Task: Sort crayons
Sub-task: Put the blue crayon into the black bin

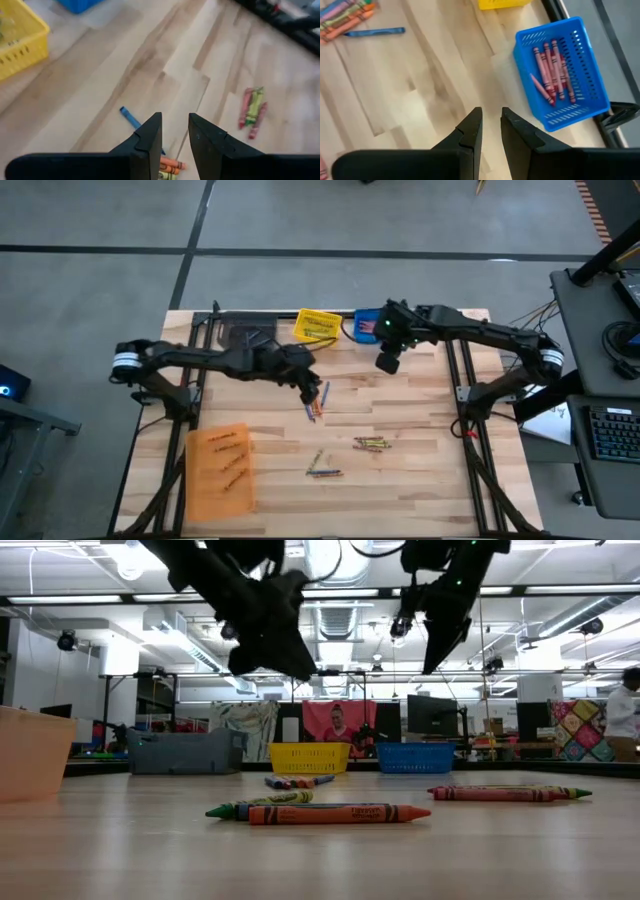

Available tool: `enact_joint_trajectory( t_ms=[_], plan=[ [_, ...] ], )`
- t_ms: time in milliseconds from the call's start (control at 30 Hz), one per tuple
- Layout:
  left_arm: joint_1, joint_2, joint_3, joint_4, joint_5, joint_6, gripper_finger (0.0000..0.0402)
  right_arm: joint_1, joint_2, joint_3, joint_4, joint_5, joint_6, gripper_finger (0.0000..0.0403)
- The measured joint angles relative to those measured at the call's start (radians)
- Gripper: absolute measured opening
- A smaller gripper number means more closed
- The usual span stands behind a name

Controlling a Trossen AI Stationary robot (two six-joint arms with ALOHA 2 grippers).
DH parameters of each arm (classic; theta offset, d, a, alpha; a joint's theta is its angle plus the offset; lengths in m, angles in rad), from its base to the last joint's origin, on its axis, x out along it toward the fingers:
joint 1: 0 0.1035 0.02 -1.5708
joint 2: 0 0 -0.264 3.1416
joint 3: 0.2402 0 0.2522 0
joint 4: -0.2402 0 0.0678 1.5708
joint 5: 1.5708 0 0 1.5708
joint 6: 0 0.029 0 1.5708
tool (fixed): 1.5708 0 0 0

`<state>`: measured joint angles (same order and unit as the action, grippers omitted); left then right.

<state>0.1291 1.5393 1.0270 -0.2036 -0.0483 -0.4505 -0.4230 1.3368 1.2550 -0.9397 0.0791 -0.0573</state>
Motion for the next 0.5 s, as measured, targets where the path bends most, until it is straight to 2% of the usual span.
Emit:
enact_joint_trajectory(
  t_ms=[133,333,500],
  plan=[
    [-0.014,0.086,0.035,0.004,-0.046,-0.022,0.0078,0.028,-0.038,-0.045,0.033,0.000,0.042,0.0059],
    [-0.014,0.241,0.127,-0.009,-0.048,-0.063,0.0078,0.062,-0.052,-0.112,0.086,0.001,0.066,0.0059],
    [-0.015,0.352,0.225,-0.145,-0.091,-0.016,0.0078,0.071,-0.052,-0.156,0.111,0.000,0.087,0.0058]
  ],
)
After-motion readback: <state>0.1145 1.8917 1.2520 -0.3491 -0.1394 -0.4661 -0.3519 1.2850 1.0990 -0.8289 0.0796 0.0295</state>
